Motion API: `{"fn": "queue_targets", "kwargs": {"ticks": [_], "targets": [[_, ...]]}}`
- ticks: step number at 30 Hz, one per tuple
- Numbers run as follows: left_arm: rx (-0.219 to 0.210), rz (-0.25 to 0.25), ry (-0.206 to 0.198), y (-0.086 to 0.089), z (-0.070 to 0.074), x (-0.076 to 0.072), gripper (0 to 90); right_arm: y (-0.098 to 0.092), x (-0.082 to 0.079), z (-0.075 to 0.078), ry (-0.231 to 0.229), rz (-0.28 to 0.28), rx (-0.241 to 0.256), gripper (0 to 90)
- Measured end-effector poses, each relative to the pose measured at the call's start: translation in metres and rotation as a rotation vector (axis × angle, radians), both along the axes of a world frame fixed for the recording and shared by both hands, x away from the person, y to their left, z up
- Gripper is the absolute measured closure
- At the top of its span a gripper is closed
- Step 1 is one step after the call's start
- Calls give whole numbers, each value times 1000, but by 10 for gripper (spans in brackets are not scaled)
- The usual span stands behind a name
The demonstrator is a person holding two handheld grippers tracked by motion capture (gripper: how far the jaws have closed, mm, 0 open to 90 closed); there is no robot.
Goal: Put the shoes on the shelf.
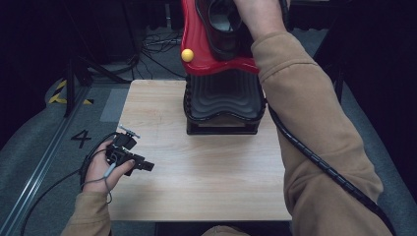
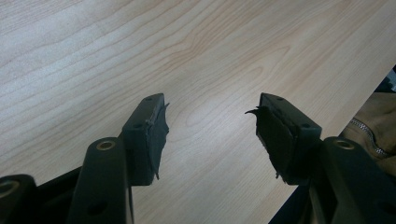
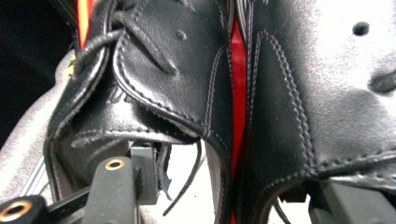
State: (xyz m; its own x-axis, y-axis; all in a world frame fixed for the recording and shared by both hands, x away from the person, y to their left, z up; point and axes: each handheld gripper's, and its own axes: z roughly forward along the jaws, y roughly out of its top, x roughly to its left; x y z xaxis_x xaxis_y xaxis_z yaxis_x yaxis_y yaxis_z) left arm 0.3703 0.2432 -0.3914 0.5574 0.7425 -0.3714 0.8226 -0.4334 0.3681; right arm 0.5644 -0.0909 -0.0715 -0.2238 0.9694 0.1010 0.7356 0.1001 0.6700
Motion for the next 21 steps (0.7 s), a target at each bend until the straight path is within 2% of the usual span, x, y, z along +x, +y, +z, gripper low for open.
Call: {"fn": "queue_targets", "kwargs": {"ticks": [3, 6, 10, 13, 16, 21], "targets": [[1, -8, 3, -3, 1, 0, 432, -7, -5, 3, -24, 1, -12, 469], [11, -17, 2, -7, 1, 1, 430, -17, -17, 10, -18, 29, -2, 457], [22, -28, -6, -12, 3, 2, 428, -30, -31, 17, -31, 62, -25, 441], [24, -33, -12, -14, 6, 1, 427, -43, -43, 19, -44, 107, -10, 430], [32, -35, -19, -17, 8, 0, 426, -61, -61, 22, -64, 164, -32, 427], [43, -48, -20, -21, 10, -2, 423, -91, -91, 18, -68, 254, -44, 423]]}}
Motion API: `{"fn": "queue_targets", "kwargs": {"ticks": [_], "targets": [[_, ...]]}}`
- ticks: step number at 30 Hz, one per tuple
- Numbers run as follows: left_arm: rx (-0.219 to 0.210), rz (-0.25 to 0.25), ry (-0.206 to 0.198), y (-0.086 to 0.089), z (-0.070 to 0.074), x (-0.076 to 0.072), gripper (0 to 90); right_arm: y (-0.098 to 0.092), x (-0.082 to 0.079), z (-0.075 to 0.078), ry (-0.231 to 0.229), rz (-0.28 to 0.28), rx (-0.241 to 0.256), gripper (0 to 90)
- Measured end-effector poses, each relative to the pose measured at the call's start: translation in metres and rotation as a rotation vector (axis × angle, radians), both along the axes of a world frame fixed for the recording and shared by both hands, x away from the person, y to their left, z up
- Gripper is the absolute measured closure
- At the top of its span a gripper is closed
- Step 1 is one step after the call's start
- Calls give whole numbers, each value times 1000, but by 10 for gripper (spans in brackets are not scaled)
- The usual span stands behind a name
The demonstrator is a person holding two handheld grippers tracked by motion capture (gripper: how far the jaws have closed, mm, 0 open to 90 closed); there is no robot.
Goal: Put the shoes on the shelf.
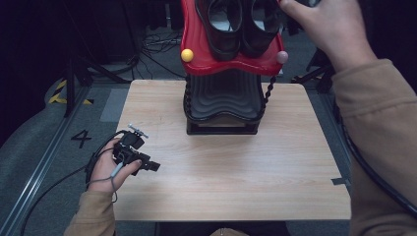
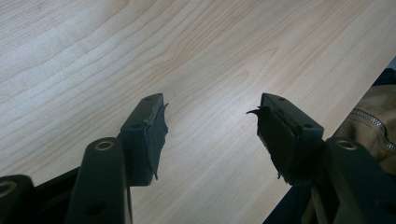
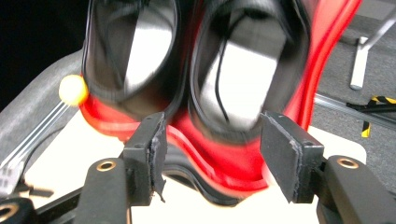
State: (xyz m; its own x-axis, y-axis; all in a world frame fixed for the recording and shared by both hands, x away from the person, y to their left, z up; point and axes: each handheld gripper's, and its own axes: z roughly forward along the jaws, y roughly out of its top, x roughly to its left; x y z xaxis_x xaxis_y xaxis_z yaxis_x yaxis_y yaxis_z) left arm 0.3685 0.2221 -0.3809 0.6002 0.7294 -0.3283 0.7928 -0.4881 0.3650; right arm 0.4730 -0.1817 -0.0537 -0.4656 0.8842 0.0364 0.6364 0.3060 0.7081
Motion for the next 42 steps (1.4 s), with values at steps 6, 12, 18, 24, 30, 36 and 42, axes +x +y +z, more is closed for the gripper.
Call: {"fn": "queue_targets", "kwargs": {"ticks": [6, 12, 18, 24, 30, 36, 42], "targets": [[21, -5, -3, -3, 3, -2, 415, -33, -24, -7, -20, 68, -15, 430], [32, -2, -14, -5, 9, -7, 410, -71, -50, -23, -13, 155, -58, 427], [36, 6, -21, -3, 13, -11, 406, -92, -64, -40, 3, 186, -78, 425], [43, 14, -20, -1, 13, -12, 406, -109, -67, -62, 26, 199, -79, 417], [49, 30, -10, 0, 10, -15, 405, -115, -66, -83, 53, 215, -81, 413], [59, 37, -5, -2, 8, -20, 407, -113, -64, -118, 85, 250, -103, 407], [67, 34, -11, -3, 8, -23, 407, -110, -64, -152, 92, 292, -88, 412]]}}
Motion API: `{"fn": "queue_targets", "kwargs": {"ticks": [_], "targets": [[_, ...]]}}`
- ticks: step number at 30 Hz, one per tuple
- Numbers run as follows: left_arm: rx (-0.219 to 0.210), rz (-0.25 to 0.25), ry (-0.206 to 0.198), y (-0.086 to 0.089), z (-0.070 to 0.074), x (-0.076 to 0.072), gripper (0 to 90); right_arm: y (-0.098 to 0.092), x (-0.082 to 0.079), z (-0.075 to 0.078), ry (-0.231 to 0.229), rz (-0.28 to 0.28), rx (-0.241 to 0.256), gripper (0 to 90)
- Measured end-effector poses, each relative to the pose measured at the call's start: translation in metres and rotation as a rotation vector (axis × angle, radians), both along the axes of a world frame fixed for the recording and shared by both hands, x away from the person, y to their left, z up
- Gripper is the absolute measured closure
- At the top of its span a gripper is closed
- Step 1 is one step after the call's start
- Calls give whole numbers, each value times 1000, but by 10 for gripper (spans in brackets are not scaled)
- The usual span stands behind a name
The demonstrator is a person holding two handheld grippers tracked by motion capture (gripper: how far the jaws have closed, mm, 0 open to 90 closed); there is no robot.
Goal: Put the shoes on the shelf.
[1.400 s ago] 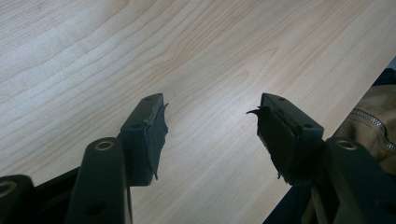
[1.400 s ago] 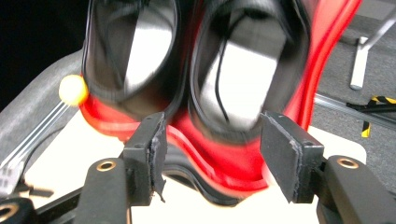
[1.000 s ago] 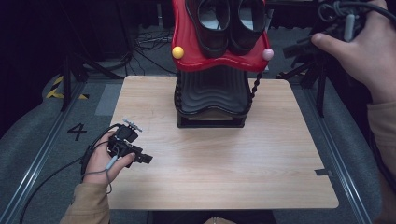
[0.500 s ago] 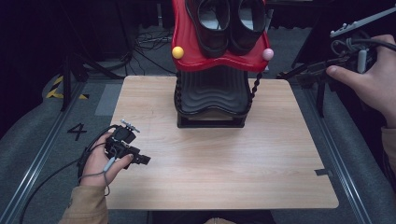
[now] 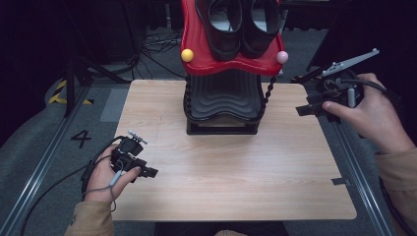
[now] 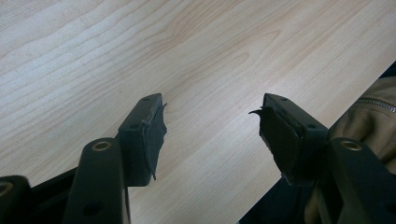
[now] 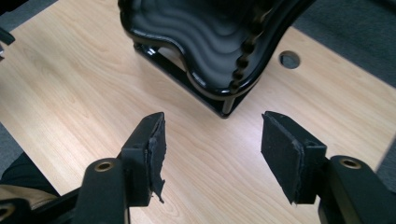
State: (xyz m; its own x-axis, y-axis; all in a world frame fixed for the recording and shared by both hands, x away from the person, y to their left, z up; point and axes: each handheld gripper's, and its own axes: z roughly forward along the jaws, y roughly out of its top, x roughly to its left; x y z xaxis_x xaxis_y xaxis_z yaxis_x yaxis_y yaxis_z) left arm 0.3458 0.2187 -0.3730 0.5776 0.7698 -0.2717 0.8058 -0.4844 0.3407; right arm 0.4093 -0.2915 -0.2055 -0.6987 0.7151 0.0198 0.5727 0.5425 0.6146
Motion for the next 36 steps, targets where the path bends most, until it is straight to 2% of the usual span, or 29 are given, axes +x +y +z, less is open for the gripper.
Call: {"fn": "queue_targets", "kwargs": {"ticks": [2, 4, 5, 7, 15, 23, 30, 32, 33, 35, 36], "targets": [[3, -2, 1, 0, 0, 0, 407, 1, -1, -16, 17, 24, -3, 414], [5, -4, 0, -1, 0, -1, 407, 2, -2, -19, 23, 28, -6, 414], [3, -5, -1, -2, 0, -1, 407, 2, -3, -31, 29, 49, -2, 417], [6, -1, 0, -2, -1, -1, 407, 3, -4, -45, 32, 74, 6, 422], [11, 1, -3, -3, -1, -2, 407, 6, -8, -90, 61, 112, 18, 415], [17, 0, 3, -6, -3, 0, 406, 5, -11, -112, 44, 116, 80, 415], [19, -5, 4, -6, -5, 2, 406, 9, -15, -129, 67, 156, 67, 415], [18, -2, 8, -7, -5, 2, 405, 7, -16, -132, 47, 171, 100, 416], [18, -3, 6, -7, -5, 2, 405, 6, -14, -133, 61, 156, 121, 407], [17, -8, 6, -7, -6, 2, 404, 7, -12, -134, 43, 149, 72, 416], [18, -5, 6, -8, -6, 2, 403, 7, -12, -136, 44, 136, 80, 408]]}}
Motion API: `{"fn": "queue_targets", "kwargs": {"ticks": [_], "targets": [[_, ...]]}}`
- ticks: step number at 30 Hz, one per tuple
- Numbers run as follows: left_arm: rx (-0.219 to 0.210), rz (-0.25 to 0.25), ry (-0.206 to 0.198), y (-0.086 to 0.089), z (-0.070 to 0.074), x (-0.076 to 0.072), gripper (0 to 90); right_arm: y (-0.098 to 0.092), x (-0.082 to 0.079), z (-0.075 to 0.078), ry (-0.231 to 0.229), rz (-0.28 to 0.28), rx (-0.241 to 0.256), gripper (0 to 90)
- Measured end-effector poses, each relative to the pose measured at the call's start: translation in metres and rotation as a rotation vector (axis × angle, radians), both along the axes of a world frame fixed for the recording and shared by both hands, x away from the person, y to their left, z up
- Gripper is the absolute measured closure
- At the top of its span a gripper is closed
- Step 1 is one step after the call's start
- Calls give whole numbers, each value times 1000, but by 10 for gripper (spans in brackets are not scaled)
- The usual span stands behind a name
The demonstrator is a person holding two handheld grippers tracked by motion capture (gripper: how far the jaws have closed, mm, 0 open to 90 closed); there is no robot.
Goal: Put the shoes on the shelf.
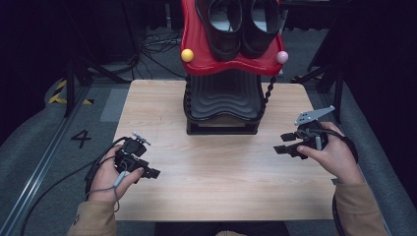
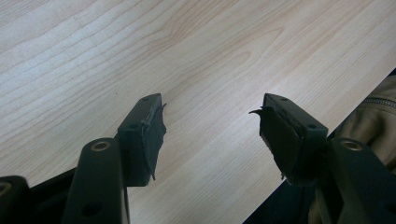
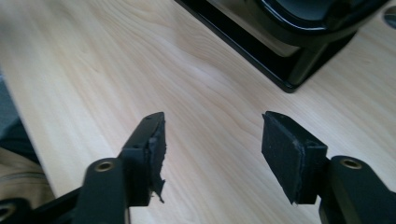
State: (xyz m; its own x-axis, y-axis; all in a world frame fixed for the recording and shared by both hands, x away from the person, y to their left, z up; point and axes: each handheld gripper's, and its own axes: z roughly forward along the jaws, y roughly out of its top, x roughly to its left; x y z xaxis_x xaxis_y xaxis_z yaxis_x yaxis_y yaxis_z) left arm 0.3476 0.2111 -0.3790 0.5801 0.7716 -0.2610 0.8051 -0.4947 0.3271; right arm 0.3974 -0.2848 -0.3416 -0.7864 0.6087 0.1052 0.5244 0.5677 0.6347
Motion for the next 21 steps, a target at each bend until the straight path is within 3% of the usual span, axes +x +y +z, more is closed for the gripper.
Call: {"fn": "queue_targets", "kwargs": {"ticks": [3, 10, 13, 19, 21], "targets": [[6, -9, -2, -1, -1, 1, 403, 2, 3, -9, 36, 16, -17, 400], [14, -18, -4, -3, -3, 2, 398, 3, 11, -31, 70, 32, -68, 391], [14, -16, 4, -4, -5, 2, 397, 3, 14, -41, 89, 27, -101, 390], [25, -15, 21, -5, -10, 4, 400, 4, 19, -56, 125, 43, -110, 388], [27, -22, 26, -5, -13, 6, 398, 5, 21, -66, 147, 45, -134, 386]]}}
